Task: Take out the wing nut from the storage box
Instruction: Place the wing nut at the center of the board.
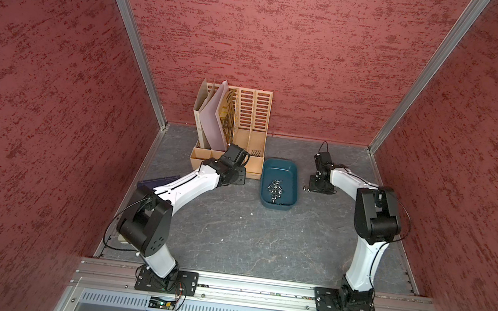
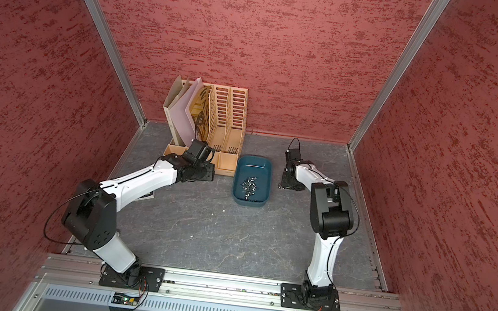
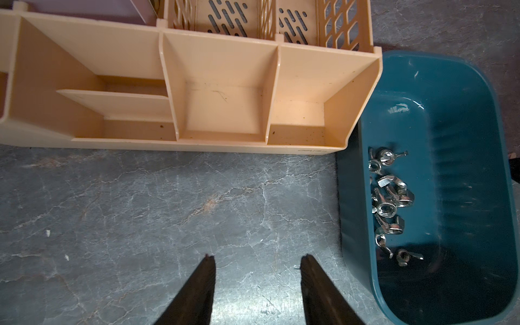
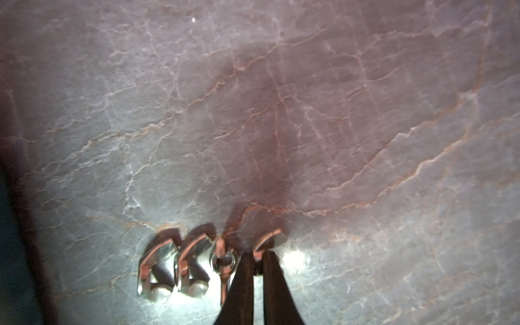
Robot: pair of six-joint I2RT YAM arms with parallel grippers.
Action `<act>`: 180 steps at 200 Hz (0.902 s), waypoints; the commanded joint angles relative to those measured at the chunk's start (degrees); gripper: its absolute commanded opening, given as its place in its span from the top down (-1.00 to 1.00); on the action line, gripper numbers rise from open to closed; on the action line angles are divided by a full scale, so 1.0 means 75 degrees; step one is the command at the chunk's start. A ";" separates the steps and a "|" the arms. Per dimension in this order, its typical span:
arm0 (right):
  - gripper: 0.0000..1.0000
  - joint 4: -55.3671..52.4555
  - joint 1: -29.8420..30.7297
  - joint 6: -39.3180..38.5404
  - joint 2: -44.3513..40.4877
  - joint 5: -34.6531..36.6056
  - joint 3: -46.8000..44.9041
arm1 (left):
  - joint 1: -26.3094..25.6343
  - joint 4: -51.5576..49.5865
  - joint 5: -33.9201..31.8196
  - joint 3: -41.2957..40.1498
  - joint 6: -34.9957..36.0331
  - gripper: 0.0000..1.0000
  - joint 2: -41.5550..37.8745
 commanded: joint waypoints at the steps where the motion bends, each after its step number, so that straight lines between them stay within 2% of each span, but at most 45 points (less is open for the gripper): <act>1: 0.76 -0.0050 -0.0044 -0.0030 0.0050 -0.0048 0.0230 | -0.0013 -0.0007 -0.0072 -0.0038 -0.0004 -0.05 0.0008; 50: 0.64 -0.0056 -0.0048 -0.0003 -0.0172 -0.0026 0.0216 | 0.0011 -0.0007 -0.0108 -0.0121 -0.0005 -0.05 -0.0110; 116: 0.62 -0.0324 0.0011 -0.0098 -0.0976 -0.0036 0.0286 | 0.0023 0.0052 -0.0060 -0.0169 -0.0032 -0.05 -0.0122; 180: 0.59 -0.0687 0.0943 -0.0062 -0.1536 -0.0025 0.0697 | 0.0023 0.0087 -0.0005 -0.0116 -0.0032 -0.05 -0.0076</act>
